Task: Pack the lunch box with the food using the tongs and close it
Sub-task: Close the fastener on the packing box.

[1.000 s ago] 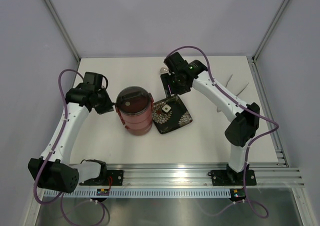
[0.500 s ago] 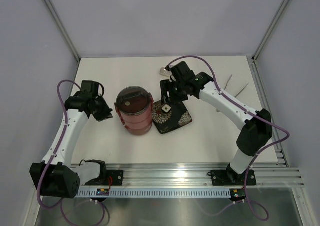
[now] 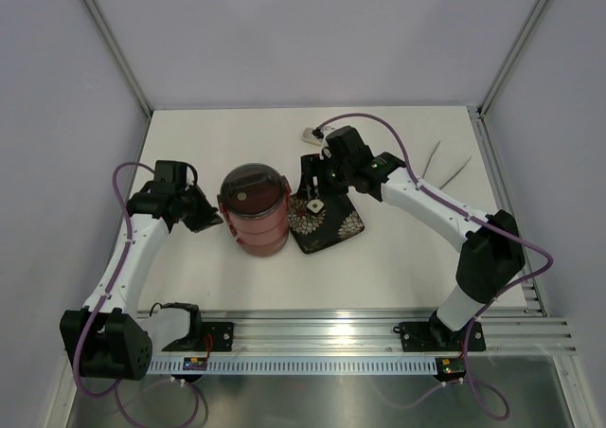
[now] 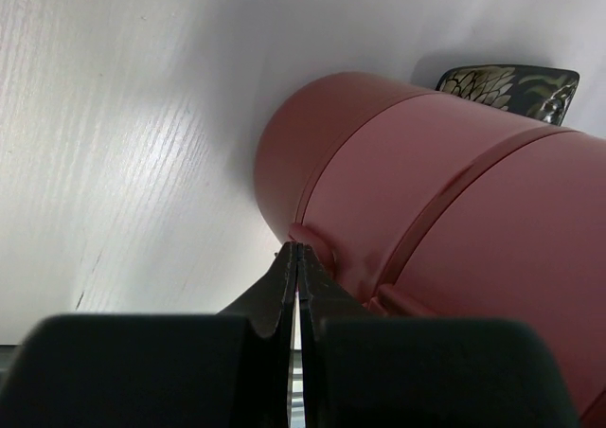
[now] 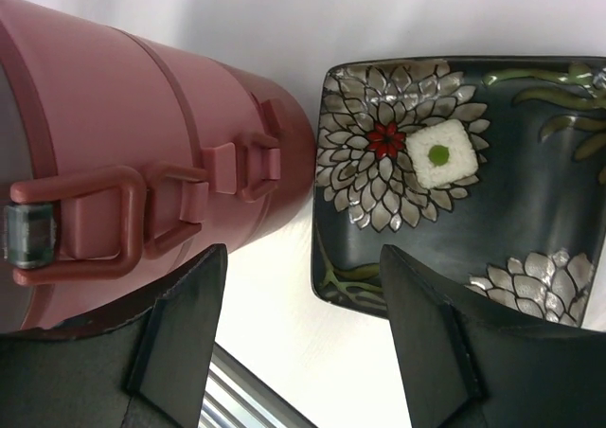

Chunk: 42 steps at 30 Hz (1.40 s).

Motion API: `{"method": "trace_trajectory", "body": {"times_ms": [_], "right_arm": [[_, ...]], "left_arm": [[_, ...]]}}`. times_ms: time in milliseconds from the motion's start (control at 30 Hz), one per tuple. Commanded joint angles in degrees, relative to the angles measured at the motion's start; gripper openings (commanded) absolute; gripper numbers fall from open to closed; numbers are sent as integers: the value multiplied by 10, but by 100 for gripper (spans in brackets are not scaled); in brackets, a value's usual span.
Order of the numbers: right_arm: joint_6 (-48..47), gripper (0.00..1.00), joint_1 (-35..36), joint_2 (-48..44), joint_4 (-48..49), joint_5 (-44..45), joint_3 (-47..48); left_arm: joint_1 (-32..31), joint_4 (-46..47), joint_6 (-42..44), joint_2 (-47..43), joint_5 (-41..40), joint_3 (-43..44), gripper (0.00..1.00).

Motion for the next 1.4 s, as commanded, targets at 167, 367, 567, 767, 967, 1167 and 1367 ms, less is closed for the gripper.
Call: {"method": "trace_trajectory", "body": {"times_ms": [167,367,567,767,967,1167,1367], "right_arm": [[-3,73,3,-29,69,-43,-16],[4,73,4,-59,88,-27,-53],[-9,74,4,-91,103,-22,-98],[-27,76,7,-132,168,-28,-148],[-19,77,21,-108,205,-27,-139],[-19,77,38,-88,226,-19,-133],[-16,77,38,-86,230,-12,-134]], "left_arm": [[8,30,-6,7,10,24,0],[8,47,-4,29,24,45,0],[8,59,2,68,36,78,0],[8,43,17,92,22,107,0],[18,23,22,95,4,124,0],[25,9,26,91,0,130,0],[28,-6,27,82,-15,131,0]]}}
